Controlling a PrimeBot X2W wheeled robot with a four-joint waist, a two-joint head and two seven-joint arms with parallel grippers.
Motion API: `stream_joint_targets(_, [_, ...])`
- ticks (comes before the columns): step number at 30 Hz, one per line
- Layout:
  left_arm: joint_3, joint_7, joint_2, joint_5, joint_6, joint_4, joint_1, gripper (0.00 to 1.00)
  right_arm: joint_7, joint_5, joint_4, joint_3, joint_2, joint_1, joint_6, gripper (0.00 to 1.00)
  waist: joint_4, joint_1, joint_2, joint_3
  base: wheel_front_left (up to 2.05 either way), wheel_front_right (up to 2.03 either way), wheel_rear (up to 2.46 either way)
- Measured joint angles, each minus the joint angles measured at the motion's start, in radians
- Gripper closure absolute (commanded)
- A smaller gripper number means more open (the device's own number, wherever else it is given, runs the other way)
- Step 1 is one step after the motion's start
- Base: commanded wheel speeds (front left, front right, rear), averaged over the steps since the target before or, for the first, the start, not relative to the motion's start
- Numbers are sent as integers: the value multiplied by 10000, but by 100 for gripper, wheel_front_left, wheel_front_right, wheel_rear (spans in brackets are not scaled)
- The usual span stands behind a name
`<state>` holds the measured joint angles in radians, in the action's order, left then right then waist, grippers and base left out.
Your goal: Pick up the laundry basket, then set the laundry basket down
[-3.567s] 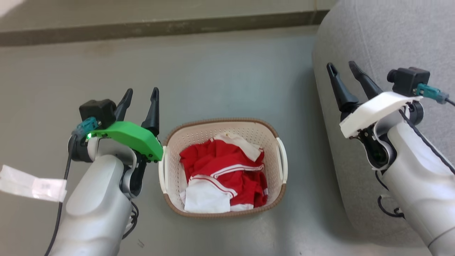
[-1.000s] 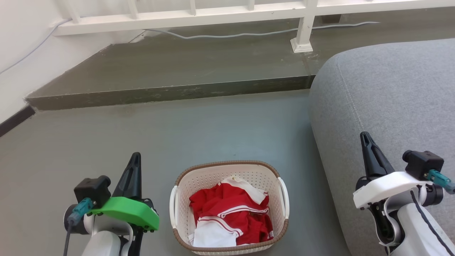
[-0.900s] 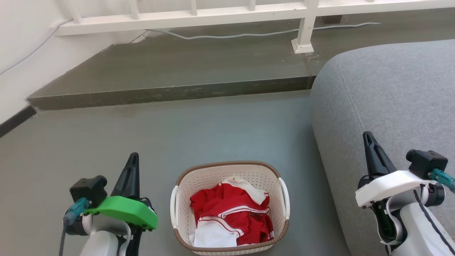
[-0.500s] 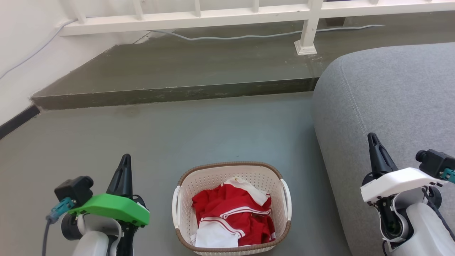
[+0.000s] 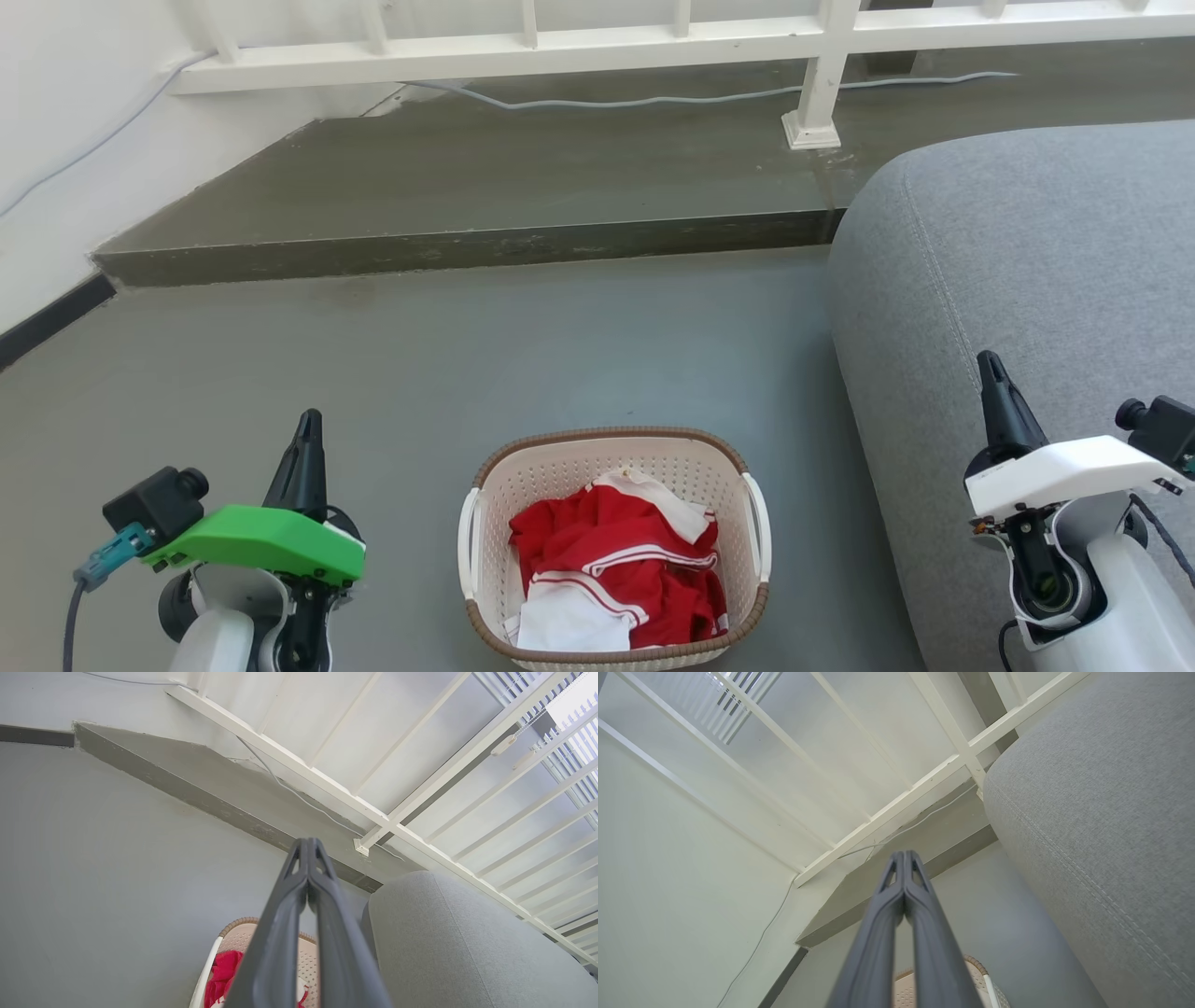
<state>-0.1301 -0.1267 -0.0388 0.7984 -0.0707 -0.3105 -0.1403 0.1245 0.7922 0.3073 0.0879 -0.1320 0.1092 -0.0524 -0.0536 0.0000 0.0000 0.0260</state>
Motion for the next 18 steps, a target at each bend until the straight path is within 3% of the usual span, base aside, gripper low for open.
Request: stream_joint_targets(18, [579, 644, 15, 2073, -148, 35, 29, 100, -656, 2088, -21, -619, 226, -2, -176, 100, 143, 0, 0, -62, 0, 0, 0])
